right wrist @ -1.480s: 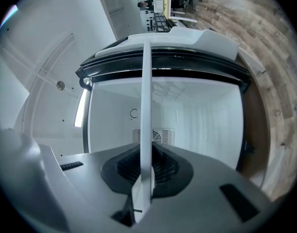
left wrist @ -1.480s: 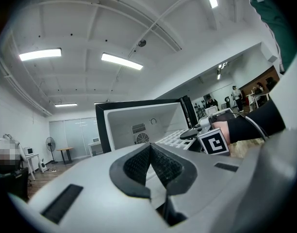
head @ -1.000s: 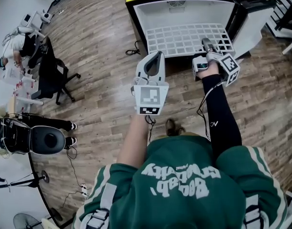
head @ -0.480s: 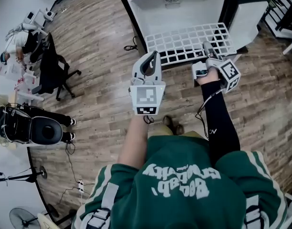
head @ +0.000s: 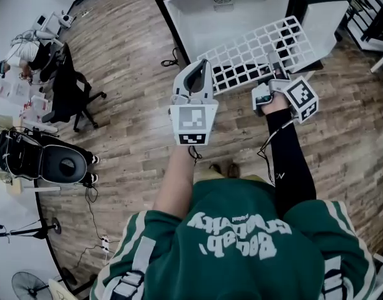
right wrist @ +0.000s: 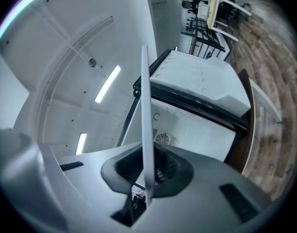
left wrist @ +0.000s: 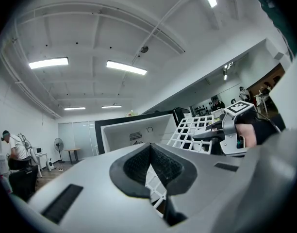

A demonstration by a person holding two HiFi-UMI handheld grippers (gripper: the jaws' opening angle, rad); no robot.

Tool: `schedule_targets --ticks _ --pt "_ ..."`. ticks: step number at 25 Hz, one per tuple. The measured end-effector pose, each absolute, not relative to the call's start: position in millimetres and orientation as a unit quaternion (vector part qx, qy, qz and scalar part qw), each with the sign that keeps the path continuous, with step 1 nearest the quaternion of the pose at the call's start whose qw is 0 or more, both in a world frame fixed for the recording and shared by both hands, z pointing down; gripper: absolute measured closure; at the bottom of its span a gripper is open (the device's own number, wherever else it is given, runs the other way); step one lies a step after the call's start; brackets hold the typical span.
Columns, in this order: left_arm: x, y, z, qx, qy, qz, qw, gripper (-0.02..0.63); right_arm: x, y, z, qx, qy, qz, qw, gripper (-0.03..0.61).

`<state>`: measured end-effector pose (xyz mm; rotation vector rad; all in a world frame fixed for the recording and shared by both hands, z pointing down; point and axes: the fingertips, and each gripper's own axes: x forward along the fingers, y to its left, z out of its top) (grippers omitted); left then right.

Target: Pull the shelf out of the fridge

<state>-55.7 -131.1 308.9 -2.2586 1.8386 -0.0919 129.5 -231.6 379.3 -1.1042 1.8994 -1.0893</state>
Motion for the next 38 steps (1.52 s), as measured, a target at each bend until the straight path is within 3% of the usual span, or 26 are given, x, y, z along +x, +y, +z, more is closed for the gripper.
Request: schedule_targets --ticks 25,38 --pt "-34 -158 313 -0.78 0.612 -0.041 0.121 0.598 117 -215 348 -0.51 0.857 -0.028 0.067 0.543" --pt "-30 -161 312 -0.776 0.613 -0.05 0.139 0.598 105 -203 331 -0.516 0.853 0.072 0.025 0.543"
